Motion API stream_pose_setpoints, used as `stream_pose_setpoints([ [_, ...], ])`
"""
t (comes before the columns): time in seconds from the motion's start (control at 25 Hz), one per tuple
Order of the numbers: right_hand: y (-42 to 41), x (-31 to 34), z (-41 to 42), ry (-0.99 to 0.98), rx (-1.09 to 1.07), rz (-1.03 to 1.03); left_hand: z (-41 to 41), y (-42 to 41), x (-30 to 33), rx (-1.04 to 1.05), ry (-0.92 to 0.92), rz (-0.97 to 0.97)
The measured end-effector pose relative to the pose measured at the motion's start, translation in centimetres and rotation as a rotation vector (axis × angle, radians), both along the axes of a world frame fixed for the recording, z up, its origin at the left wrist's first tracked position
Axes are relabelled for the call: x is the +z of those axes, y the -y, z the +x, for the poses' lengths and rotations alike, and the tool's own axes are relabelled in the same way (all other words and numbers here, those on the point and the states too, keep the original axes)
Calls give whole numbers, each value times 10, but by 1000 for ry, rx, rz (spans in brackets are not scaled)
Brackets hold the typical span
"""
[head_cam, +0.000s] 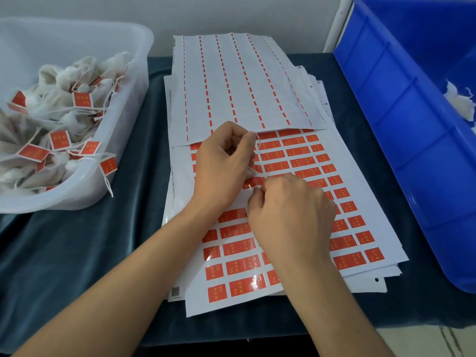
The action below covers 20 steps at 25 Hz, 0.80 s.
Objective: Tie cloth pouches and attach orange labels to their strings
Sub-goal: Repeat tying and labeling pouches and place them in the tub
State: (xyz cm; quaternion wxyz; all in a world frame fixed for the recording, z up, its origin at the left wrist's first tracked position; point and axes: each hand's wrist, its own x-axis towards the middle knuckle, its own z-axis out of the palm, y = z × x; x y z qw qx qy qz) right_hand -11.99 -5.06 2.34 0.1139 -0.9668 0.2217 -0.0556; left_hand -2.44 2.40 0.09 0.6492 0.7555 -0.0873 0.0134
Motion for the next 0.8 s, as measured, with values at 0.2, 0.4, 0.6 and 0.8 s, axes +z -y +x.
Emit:
stream_pose_setpoints([
  [0.2, 3, 0, 2, 15, 3, 5, 1, 0, 0, 6, 1, 7],
  [0.4, 10, -2, 2, 37, -12, -3, 1, 0, 1, 7, -6, 15],
  [0.6, 21, -2, -4, 81, -8, 37, 0, -1, 3, 12, -16, 30],
  [0.8, 5, -5, -11, 91, 2, 21, -1, -1, 4, 11, -23, 31],
])
